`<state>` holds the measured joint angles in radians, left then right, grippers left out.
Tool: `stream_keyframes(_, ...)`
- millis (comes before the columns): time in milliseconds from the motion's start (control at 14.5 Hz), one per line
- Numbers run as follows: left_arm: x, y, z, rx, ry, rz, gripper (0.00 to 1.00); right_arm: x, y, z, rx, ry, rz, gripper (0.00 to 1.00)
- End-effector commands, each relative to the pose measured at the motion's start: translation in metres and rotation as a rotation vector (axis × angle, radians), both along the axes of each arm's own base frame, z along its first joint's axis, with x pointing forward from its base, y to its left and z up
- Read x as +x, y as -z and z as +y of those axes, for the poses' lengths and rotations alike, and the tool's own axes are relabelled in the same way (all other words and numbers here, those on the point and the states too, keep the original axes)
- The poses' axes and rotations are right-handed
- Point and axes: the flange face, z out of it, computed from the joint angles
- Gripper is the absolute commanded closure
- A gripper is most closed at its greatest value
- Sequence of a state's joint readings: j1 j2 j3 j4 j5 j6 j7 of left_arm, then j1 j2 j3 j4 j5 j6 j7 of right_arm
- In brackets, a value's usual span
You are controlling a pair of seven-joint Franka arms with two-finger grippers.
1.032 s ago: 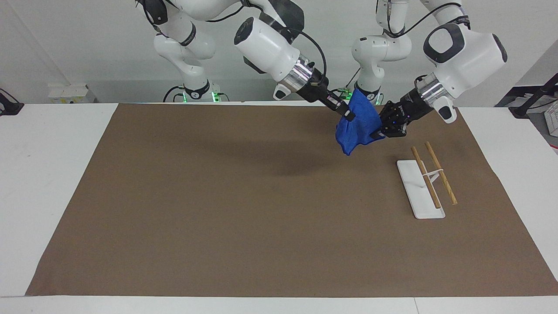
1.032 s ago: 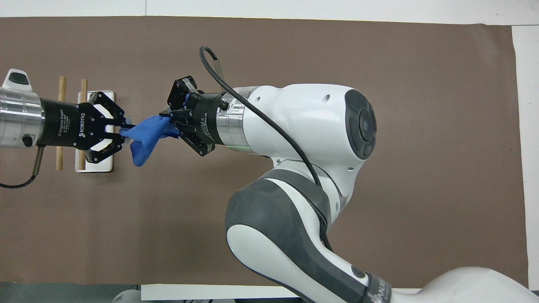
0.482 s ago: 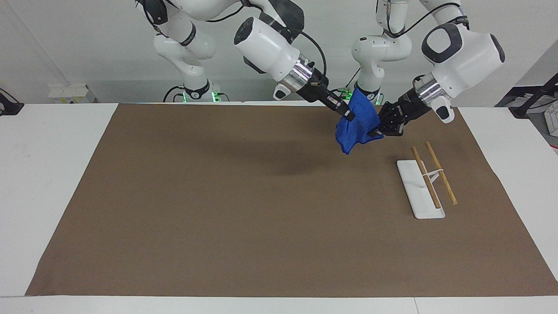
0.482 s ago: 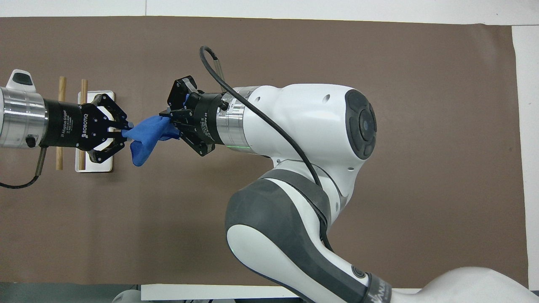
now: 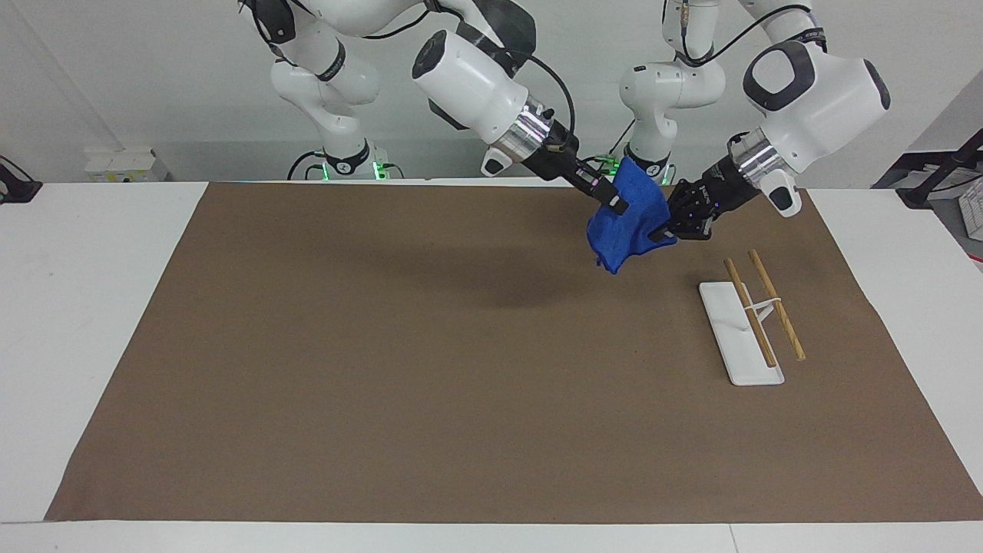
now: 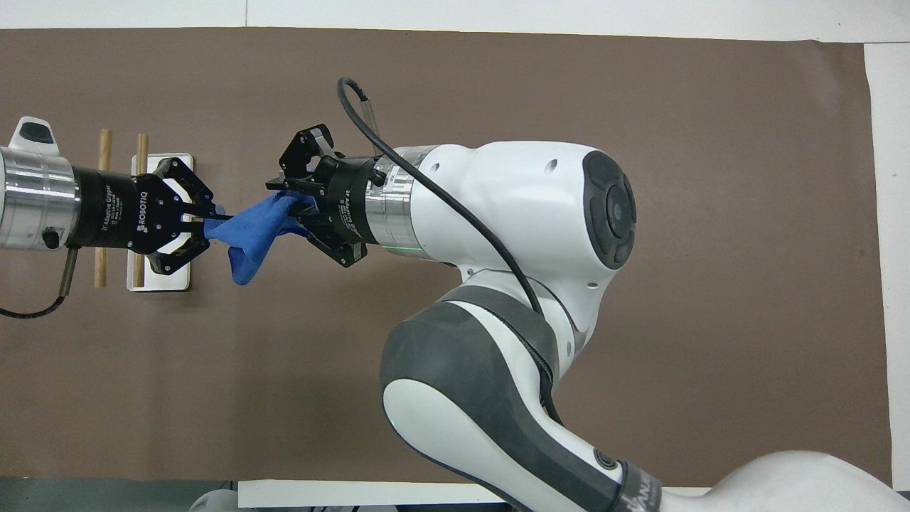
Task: Right arm passes towel to left arm to hang
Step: 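Grasp the towel with the left gripper while the right gripper holds it, then open the right gripper and withdraw it while the left gripper holds the towel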
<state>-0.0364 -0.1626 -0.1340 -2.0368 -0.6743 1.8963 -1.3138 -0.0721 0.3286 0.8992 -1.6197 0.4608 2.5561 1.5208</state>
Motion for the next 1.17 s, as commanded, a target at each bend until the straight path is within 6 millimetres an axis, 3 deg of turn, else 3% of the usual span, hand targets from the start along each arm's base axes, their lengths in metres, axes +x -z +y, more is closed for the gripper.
stream_keyframes(0, -0.003, -0.002, 0.005, -0.010, -0.028, -0.019, 1.00, 0.005, -0.003, -0.002, 0.014, -0.015, -0.021, 0.00)
stream_keyframes(275, 0.013, -0.006, 0.018, 0.011, -0.031, -0.166, 1.00, 0.013, 0.005, -0.018, -0.139, -0.181, -0.253, 0.00)
stream_keyframes(482, 0.021, -0.002, 0.047, 0.037, 0.064, -0.285, 1.00, 0.029, 0.020, -0.055, -0.407, -0.421, -0.459, 0.00)
stream_keyframes(619, 0.024, 0.001, 0.071, 0.058, 0.156, -0.368, 1.00, 0.047, 0.030, -0.096, -0.563, -0.594, -0.549, 0.00)
stream_keyframes(894, 0.022, 0.014, 0.078, 0.088, 0.485, -0.557, 1.00, 0.067, 0.039, -0.200, -0.721, -0.903, -0.512, 0.00)
stream_keyframes(1101, 0.026, 0.030, 0.096, 0.095, 0.670, -0.650, 1.00, 0.069, 0.031, -0.298, -0.782, -0.954, -0.350, 0.00)
